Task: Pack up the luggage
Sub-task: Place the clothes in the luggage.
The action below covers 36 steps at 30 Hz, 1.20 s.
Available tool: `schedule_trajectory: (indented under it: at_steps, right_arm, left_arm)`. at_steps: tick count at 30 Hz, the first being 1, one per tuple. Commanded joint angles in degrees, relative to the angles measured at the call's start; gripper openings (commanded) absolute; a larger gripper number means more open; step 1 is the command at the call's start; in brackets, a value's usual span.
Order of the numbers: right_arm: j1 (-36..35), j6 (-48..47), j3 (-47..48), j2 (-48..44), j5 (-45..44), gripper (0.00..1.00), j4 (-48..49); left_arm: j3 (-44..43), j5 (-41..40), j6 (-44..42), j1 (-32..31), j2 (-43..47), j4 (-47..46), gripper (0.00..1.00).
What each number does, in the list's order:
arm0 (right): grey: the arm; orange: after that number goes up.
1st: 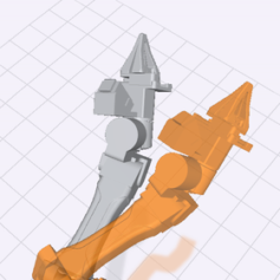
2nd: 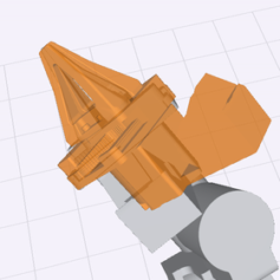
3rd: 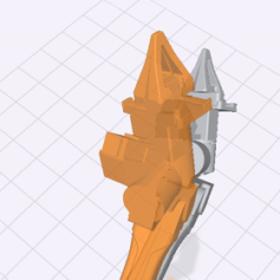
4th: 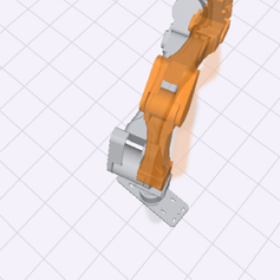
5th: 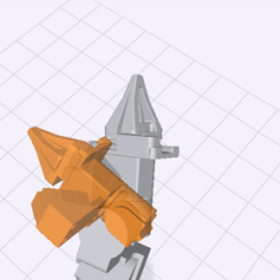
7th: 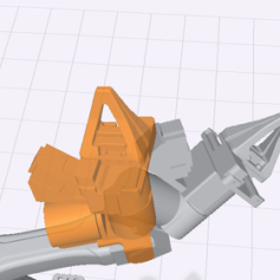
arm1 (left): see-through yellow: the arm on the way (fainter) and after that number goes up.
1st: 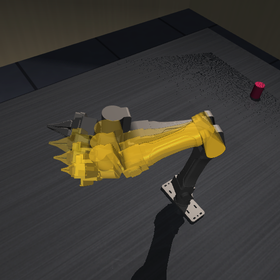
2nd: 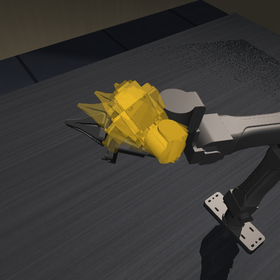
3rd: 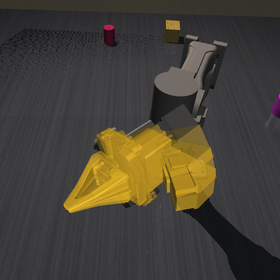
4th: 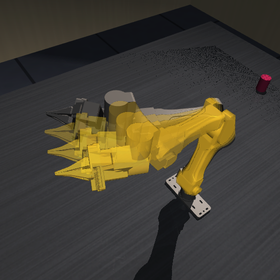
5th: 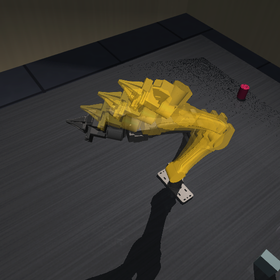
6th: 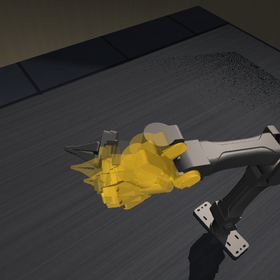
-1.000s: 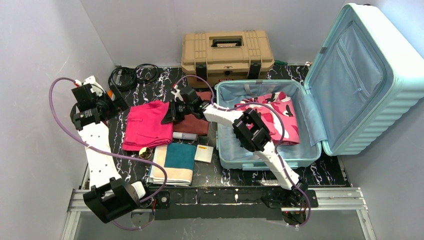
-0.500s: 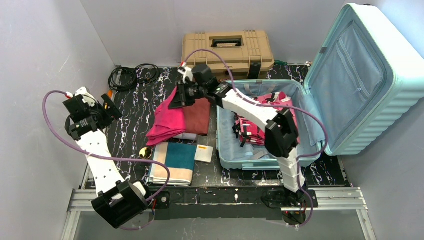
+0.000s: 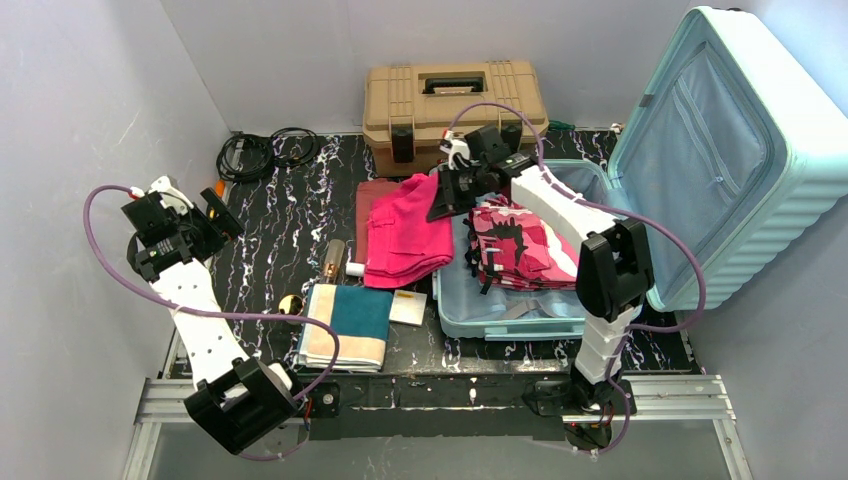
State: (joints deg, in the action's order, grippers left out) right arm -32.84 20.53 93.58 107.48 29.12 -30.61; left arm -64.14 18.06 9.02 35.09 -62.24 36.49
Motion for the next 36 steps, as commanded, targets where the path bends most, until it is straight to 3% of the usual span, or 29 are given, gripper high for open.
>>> schedule_trajectory:
  at_steps: [1,7,18,23,31,36]
  right_arm:
    - [3.29,-10.79,-0.72,-6.99,4.02,0.01,-10.71]
    - [8.25,-21.19,1.77,-7.42,1.79,0.01,-23.63]
    - [24.66,-33.99,-0.28,-6.54,-1.64,0.01,-34.50]
    - [29.61,-37.03,-0.90,-7.79,-2.67,0.01,-34.93]
    - [31.17,-40.14,-1.77,-11.39,-10.66,0.01,-32.62]
    - [31.30,-42.00,0.73,-12.52,-6.73,0.01,-33.99]
  left_arm:
    - [-0.24,2.22,0.68,0.33,-0.25,1.07,0.98]
    - [-0.89,2.71,0.81,0.33,-0.06,1.30,0.98]
    - [-0.31,3.70,1.30,0.42,0.51,1.13,0.98]
    - [0.03,4.71,1.77,0.46,0.22,0.78,0.98]
    - [0.70,4.96,1.89,0.50,0.29,0.23,0.98]
    - [1.74,5.61,2.38,0.66,0.20,-0.69,0.98]
